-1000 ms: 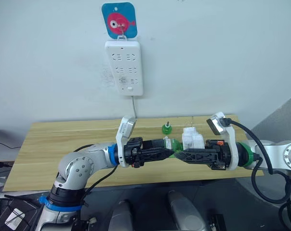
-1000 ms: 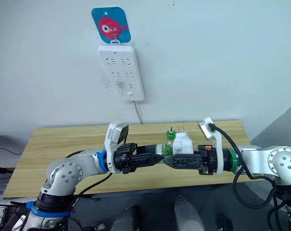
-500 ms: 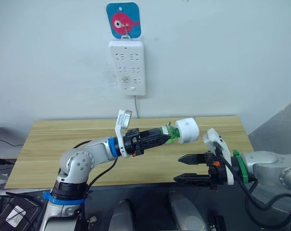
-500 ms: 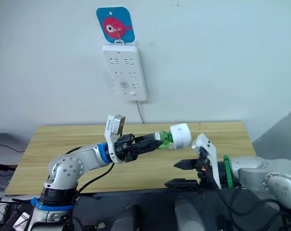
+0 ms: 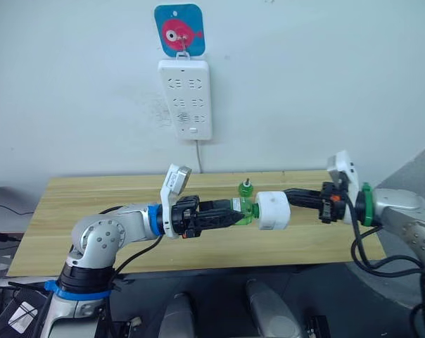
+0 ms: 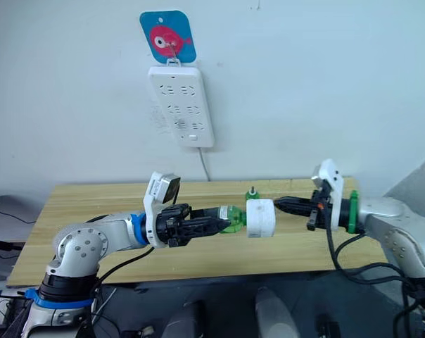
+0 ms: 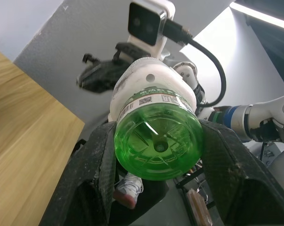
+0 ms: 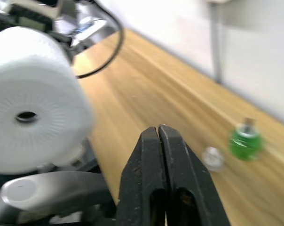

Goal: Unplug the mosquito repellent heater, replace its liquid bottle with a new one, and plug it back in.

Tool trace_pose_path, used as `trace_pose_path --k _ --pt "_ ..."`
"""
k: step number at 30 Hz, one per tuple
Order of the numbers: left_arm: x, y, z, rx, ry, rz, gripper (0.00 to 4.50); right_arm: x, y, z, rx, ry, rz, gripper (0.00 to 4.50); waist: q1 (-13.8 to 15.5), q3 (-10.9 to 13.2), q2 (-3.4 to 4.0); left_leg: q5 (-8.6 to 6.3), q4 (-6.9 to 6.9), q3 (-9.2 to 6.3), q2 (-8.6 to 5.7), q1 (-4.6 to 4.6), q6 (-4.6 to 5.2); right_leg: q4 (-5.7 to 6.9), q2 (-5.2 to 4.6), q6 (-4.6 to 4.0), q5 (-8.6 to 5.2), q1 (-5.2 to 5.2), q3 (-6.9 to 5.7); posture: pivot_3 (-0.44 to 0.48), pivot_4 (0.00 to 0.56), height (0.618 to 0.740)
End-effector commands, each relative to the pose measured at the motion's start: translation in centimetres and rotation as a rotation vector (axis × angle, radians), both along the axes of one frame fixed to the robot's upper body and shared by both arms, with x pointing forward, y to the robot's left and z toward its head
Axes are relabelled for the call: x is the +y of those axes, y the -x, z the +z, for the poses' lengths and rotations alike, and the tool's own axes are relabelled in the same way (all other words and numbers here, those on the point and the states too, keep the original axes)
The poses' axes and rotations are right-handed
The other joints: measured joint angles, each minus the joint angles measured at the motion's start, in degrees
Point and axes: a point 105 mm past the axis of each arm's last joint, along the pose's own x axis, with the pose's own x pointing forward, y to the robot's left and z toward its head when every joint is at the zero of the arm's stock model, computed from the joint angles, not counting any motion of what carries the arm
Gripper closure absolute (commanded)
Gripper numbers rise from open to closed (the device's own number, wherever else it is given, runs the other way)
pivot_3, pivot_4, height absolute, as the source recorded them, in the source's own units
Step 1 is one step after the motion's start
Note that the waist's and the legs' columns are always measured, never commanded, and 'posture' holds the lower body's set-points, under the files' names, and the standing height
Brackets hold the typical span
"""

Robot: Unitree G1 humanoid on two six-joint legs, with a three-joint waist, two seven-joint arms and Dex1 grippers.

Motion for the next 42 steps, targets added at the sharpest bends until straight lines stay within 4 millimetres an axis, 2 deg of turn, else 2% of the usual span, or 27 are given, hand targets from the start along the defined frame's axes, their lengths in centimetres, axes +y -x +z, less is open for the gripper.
trace_pose_path --k 1,7,11,20,23,25,27,31,34,38,42 --pt "-0.6 0.3 1.1 -0.034 0.042 -0.022 2.22 2.3 2.3 1.6 -0.011 -0.035 0.137 4.5 0.2 0.0 0.0 0.0 0.0 -0.02 0.0 -0.02 0.0 0.0 0.0 0.0 0.0 0.0 -0.01 -0.209 0.188 0.74" --pt "-0.1 -1.4 1.0 -0.018 0.056 0.085 2.22 3.4 4.9 3.7 0.039 -0.09 0.232 4.5 0.3 0.0 0.01 0.0 0.07 -0.02 -0.01 -0.02 0.0 0.01 0.0 0.0 0.0 0.03 -0.01 -0.214 0.19 0.74" --pt "0.1 -1.6 0.4 -0.019 0.031 0.099 2.22 3.4 5.0 4.9 0.048 -0.116 0.231 4.5 0.2 0.0 0.01 0.01 0.13 0.02 -0.02 0.0 0.0 0.01 -0.01 -0.01 0.01 0.05 0.05 -0.218 0.19 0.74" --pt "-0.1 -0.6 -0.3 -0.024 -0.007 0.046 2.22 2.5 2.2 7.2 0.045 -0.244 0.081 4.5 0.2 0.0 0.01 0.0 0.06 0.01 -0.01 -0.02 0.01 0.0 0.0 -0.01 0.01 0.01 0.03 -0.22 0.189 0.74" --pt "0.0 -0.2 -0.3 -0.016 -0.004 0.021 2.22 1.5 0.1 7.8 0.027 -0.285 -0.028 4.5 0.1 0.0 0.01 0.0 0.07 0.02 -0.01 -0.01 0.01 0.0 0.0 -0.01 0.01 0.01 0.03 -0.219 0.189 0.74" --pt "0.0 0.3 -0.2 -0.011 0.001 -0.009 2.22 0.9 -1.5 7.2 0.011 -0.263 -0.113 4.5 0.1 0.0 0.01 0.0 0.09 0.02 -0.01 -0.01 0.01 0.01 0.0 -0.02 0.01 0.02 0.04 -0.223 0.189 0.74" --pt "-0.1 0.9 0.1 -0.007 0.013 -0.041 2.22 0.7 -2.3 5.5 0.017 -0.197 -0.161 4.5 0.0 0.0 0.01 0.0 0.09 0.03 -0.01 -0.01 0.0 0.01 0.0 -0.01 0.01 0.01 0.04 -0.223 0.189 0.74" --pt "-0.2 0.6 1.1 0.004 0.065 -0.036 2.22 1.6 -0.7 2.3 0.075 -0.084 -0.081 4.5 0.2 0.0 0.01 0.0 0.01 -0.01 0.0 -0.02 0.01 0.0 0.0 0.0 0.0 0.0 -0.01 -0.222 0.188 0.74" --pt "-0.1 0.0 1.7 0.018 0.092 -0.011 2.22 2.3 1.1 1.2 0.12 -0.05 0.01 4.5 0.2 0.0 0.01 -0.01 -0.01 -0.01 -0.01 -0.03 0.01 0.0 -0.01 0.0 0.0 -0.02 -0.01 -0.22 0.188 0.74" --pt "0.3 -0.6 1.6 0.028 0.086 0.027 2.22 2.8 3.7 2.0 0.175 -0.077 0.138 4.5 0.1 0.0 0.01 0.0 0.04 0.01 0.0 -0.02 0.01 0.01 0.0 0.0 0.0 -0.01 0.01 -0.222 0.189 0.74" --pt "0.5 -1.5 1.3 0.022 0.073 0.082 2.22 3.0 4.8 2.9 0.189 -0.098 0.178 4.5 0.1 0.0 0.01 0.0 0.09 0.01 0.0 -0.01 0.01 0.01 0.0 -0.01 0.0 0.02 0.02 -0.225 0.189 0.74"
